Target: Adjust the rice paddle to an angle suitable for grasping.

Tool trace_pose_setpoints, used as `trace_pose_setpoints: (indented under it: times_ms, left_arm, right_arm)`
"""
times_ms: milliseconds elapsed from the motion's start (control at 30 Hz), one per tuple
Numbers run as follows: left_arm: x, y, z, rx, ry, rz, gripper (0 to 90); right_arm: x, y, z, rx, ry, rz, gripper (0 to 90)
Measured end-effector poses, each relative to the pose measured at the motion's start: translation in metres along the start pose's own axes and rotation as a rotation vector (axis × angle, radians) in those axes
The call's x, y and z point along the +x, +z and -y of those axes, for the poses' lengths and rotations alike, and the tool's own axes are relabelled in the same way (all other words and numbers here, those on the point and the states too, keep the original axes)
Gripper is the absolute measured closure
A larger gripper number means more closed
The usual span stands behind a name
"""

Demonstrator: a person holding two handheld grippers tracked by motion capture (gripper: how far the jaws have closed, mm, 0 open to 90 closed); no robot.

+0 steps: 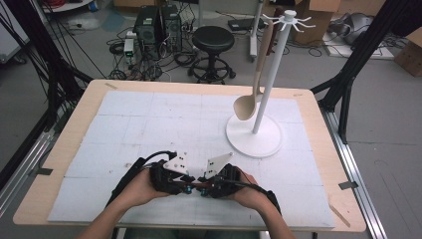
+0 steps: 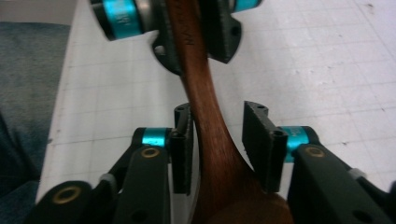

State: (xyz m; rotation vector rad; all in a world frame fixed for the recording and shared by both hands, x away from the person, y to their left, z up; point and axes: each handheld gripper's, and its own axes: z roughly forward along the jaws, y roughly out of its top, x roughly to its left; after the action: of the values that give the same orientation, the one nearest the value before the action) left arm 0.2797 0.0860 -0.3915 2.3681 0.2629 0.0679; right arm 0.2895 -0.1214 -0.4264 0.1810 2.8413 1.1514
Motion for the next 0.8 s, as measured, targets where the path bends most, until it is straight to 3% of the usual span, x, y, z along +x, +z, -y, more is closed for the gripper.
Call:
trace_pose_setpoints:
  times_ms: [100,300,533,800]
  left_arm:
    - [0.002,-0.001,0.0,-0.007,-0.009,0.004,72.2]
    - [0.003,-0.003,0.0,-0.02,-0.017,-0.004,70.0]
    - [0.008,-0.017,0.003,-0.075,-0.052,-0.022,60.5]
    - [0.011,-0.027,0.007,-0.091,-0.093,-0.051,46.9]
  right_arm:
    - [0.002,0.0,-0.001,-0.003,-0.021,-0.003,70.1]
    - [0.003,-0.002,-0.001,-0.014,-0.012,-0.012,72.2]
    - [0.005,-0.007,0.001,-0.021,0.009,-0.001,73.2]
    - [0.003,-0.014,0.002,-0.041,0.027,0.031,73.6]
